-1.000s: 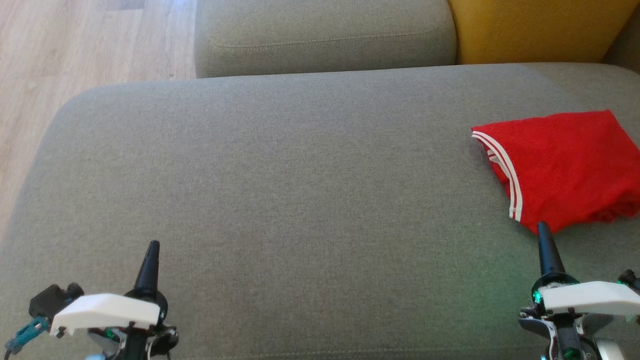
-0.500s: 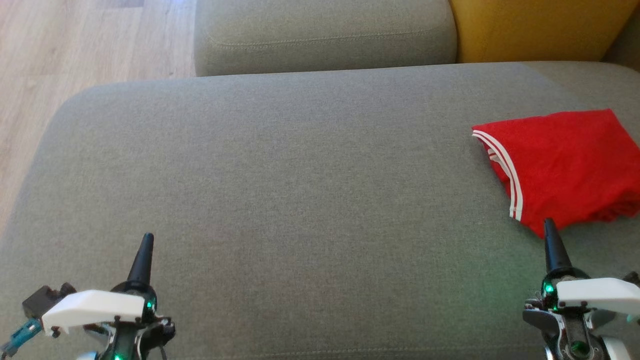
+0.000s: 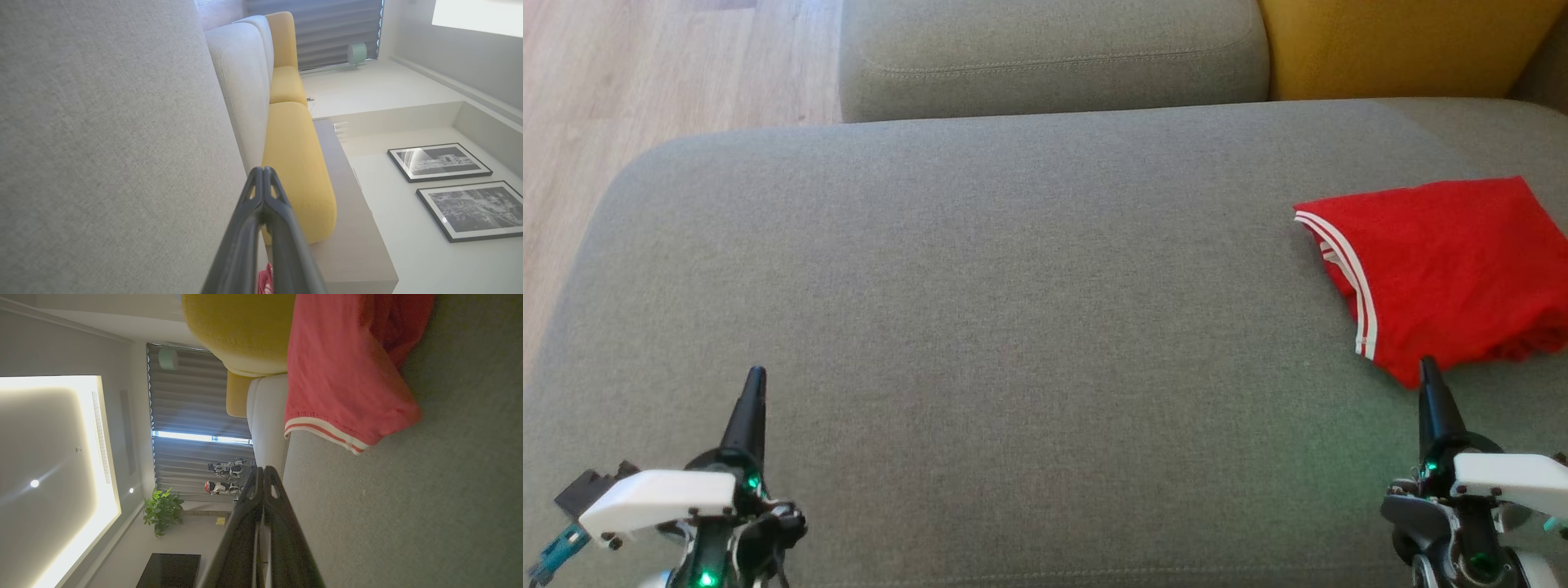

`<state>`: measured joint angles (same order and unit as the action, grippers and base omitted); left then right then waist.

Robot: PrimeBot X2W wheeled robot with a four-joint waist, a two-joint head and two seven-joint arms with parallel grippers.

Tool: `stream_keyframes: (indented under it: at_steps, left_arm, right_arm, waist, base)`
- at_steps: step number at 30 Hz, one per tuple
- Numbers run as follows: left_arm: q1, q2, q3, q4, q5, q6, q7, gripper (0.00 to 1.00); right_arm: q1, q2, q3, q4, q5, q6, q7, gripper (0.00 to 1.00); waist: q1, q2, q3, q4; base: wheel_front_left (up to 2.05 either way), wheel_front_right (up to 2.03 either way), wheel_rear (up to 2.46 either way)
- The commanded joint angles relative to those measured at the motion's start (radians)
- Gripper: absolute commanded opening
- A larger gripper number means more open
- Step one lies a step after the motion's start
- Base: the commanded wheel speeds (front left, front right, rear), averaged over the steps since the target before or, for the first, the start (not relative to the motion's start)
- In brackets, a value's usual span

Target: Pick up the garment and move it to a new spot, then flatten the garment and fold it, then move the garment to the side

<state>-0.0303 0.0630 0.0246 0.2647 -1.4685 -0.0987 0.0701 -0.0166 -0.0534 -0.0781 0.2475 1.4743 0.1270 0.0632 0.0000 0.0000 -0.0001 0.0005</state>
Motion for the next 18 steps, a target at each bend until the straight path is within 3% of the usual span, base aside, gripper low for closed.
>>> stream_keyframes:
  at_steps: [1, 13, 18]
  left_arm:
    - [-0.061, 0.007, 0.047, -0.025, -0.03, -0.011, 0.009, 0.0]
    - [-0.077, -0.007, 0.082, -0.02, -0.144, -0.032, 0.038, 0.0]
    - [-0.077, -0.008, 0.083, -0.019, -0.145, -0.032, 0.038, 0.0]
  right_arm:
    - [-0.066, -0.023, 0.012, -0.026, 0.035, 0.003, 0.01, 0.0]
    - [-0.088, -0.023, 0.0, -0.005, 0.163, 0.004, 0.021, 0.0]
    - [-0.088, -0.021, -0.002, -0.005, 0.162, 0.004, 0.023, 0.0]
  waist:
    - [0.0, 0.0, 0.0, 0.0]
    - [0.0, 0.0, 0.003, 0.0]
    - [0.0, 0.0, 0.003, 0.0]
  base:
    - [0.0, 0.0, 0.0]
    - [0.0, 0.0, 0.0]
    - [0.0, 0.0, 0.0]
